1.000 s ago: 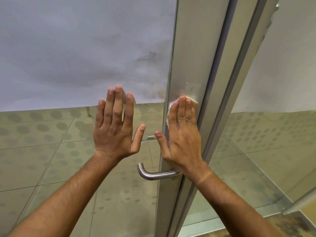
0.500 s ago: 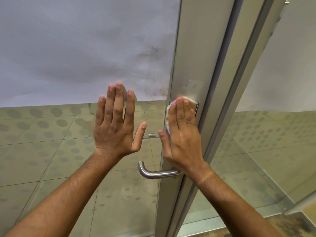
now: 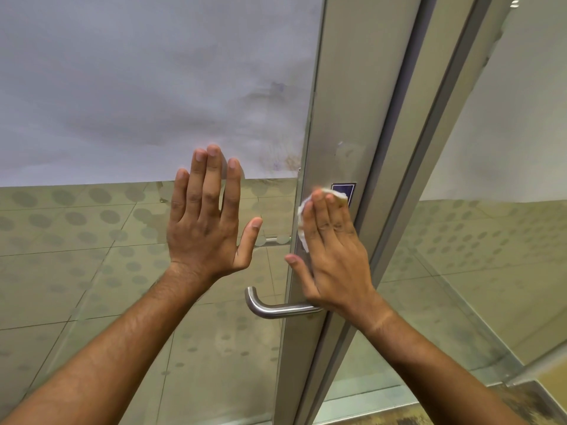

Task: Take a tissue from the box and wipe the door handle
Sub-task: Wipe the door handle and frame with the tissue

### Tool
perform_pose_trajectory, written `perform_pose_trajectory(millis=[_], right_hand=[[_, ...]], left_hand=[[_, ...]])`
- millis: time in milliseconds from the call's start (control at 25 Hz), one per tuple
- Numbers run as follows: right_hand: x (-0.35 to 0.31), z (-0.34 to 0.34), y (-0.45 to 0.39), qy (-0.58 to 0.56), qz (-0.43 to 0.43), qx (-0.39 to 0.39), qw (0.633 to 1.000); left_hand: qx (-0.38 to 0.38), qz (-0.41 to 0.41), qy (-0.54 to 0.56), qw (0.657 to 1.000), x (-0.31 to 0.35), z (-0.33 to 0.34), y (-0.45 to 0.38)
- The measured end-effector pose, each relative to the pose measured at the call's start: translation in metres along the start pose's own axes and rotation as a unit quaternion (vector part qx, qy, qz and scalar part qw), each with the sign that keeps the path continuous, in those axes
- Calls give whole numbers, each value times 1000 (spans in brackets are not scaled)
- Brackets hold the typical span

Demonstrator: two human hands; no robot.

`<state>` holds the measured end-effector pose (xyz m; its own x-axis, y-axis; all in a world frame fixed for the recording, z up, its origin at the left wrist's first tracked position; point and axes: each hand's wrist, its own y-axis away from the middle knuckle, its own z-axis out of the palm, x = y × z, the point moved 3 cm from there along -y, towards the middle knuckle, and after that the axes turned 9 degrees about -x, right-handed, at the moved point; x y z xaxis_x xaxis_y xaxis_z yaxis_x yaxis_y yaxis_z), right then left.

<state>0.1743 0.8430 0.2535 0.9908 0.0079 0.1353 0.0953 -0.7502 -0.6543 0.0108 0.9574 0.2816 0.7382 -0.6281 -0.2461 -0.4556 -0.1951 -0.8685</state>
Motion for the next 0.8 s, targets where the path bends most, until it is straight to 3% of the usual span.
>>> perform_pose_trajectory(millis=[240,440,640,800], right_hand=[[1,-9,-29,-46,49,71,995],[15,-4,7,27,-24,-20,999],[18,-8,-9,-3,-3,-4,1000],[24,4,24,89,-98,-104,986]], left_hand=[[9,0,3,1000,1,1,0],[8,0,3,1000,0,1,0],[9,-3,5,1000,1,2,-1],[13,-3,7,1000,1,3,0]])
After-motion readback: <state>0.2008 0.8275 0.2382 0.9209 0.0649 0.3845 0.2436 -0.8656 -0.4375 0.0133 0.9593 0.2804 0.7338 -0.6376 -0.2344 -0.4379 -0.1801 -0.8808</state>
